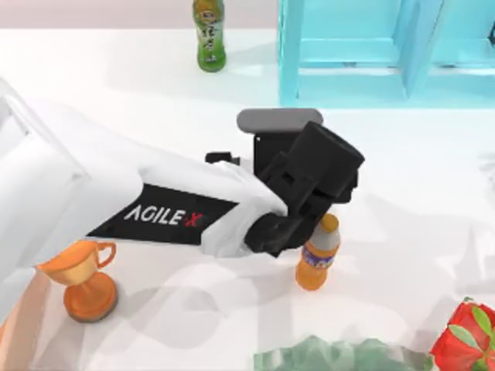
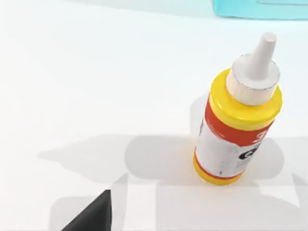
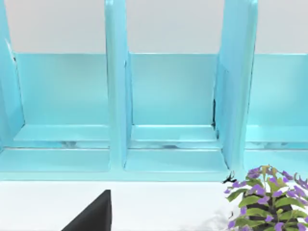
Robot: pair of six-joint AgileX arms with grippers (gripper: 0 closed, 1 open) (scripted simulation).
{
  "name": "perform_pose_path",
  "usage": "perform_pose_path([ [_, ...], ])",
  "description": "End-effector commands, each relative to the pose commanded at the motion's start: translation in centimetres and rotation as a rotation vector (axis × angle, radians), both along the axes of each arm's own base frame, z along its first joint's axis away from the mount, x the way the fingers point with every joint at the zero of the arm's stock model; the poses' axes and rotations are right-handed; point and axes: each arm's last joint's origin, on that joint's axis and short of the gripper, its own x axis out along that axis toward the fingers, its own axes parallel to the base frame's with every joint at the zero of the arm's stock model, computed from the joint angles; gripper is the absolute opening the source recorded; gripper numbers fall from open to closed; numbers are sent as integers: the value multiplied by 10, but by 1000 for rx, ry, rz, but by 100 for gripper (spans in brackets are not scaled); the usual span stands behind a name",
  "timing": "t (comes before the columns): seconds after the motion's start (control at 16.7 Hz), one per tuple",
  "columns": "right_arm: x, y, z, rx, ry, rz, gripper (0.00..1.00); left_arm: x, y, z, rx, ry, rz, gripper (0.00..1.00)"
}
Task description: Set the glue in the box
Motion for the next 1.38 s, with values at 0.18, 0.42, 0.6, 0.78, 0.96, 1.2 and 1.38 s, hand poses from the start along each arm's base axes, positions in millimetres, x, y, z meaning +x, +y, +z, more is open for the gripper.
perform_pose_path([
  [0.18,0,0,0,0,0,0,100,31,10,-4,-5,-5,6,100],
  [0.42,0,0,0,0,0,0,100,67,9,-36,1,1,9,100],
  [0.6,0,0,0,0,0,0,100,76,-4,-55,2,1,1,100],
  [0.78,0,0,0,0,0,0,100,76,-7,-57,1,0,-2,100],
  [0.96,0,0,0,0,0,0,100,76,-7,-57,1,0,-2,92],
  [1.2,0,0,0,0,0,0,100,76,-7,-57,1,0,-2,62],
  [1.38,0,0,0,0,0,0,100,76,-7,-57,1,0,-2,40],
])
